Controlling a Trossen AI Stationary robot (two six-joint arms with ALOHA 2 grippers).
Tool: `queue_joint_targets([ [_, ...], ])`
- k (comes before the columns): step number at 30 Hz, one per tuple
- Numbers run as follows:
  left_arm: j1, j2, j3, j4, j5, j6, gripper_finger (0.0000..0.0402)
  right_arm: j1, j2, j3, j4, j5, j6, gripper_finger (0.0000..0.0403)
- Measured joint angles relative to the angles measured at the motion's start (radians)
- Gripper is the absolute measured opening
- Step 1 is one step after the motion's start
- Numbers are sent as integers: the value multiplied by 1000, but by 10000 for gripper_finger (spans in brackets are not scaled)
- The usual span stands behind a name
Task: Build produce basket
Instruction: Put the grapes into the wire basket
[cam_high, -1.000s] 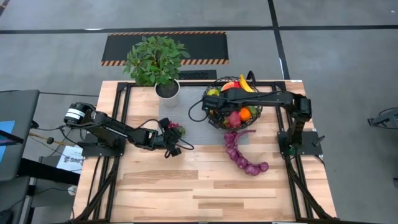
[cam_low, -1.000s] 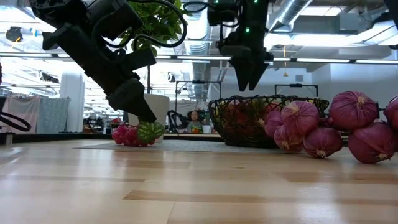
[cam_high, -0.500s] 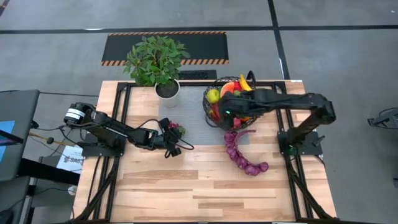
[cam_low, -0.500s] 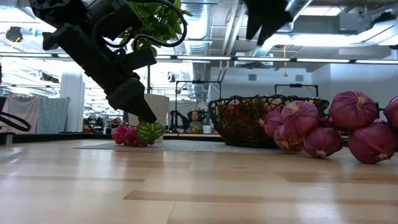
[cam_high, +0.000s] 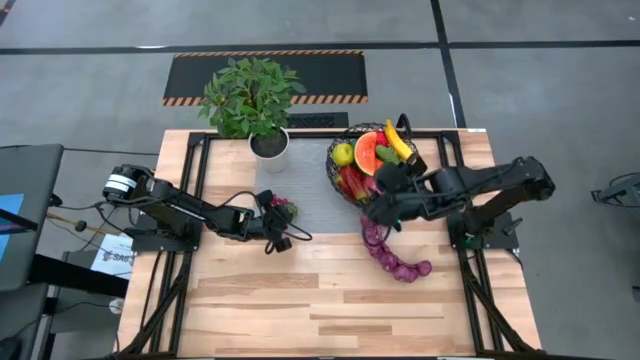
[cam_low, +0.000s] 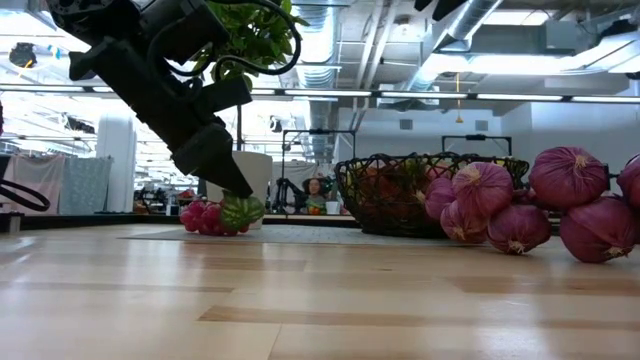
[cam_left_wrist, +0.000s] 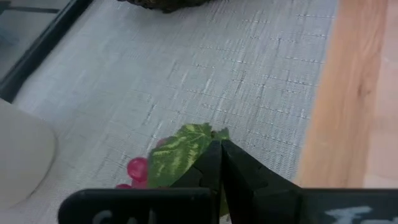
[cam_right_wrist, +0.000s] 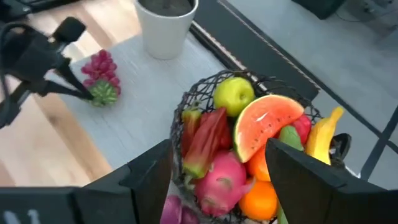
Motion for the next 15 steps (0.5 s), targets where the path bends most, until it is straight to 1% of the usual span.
queue_joint_targets([
  [8,0,0,0,52,49,2,0,66,11,0,-28,3,81,276],
  [15,0,0,0,93,59,1,0,112,12,0,-71,28,145,276],
])
